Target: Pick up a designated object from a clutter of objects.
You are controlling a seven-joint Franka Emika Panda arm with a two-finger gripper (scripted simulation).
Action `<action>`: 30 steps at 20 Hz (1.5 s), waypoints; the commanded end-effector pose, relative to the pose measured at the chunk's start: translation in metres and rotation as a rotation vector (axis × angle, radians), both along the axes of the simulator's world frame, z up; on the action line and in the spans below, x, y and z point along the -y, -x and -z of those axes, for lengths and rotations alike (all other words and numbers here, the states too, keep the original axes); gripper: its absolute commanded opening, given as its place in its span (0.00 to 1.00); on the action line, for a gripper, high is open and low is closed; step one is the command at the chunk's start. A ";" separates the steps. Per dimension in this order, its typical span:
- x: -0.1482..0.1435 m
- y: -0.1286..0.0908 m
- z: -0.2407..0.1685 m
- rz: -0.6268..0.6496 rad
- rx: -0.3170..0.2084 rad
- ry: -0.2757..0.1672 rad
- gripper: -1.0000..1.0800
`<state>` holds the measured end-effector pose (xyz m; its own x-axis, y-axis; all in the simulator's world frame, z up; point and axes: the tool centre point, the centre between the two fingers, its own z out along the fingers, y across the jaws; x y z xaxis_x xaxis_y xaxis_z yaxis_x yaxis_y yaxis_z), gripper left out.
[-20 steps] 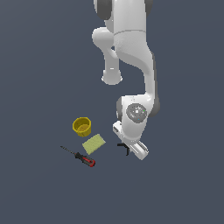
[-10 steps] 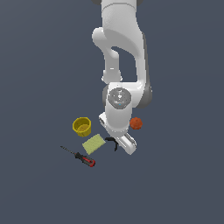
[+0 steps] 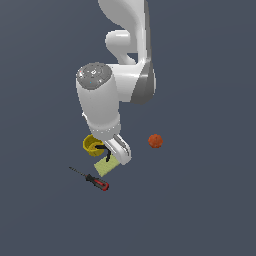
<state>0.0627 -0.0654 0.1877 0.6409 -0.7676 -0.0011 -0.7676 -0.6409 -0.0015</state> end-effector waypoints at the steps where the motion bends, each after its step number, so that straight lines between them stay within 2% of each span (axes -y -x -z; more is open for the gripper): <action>1: 0.022 0.001 -0.024 -0.001 0.000 0.000 0.00; 16: 0.141 0.001 -0.156 -0.001 0.000 0.001 0.00; 23: 0.171 -0.001 -0.187 -0.001 0.000 0.001 0.00; 30: 0.183 -0.003 -0.200 -0.001 0.000 0.002 0.00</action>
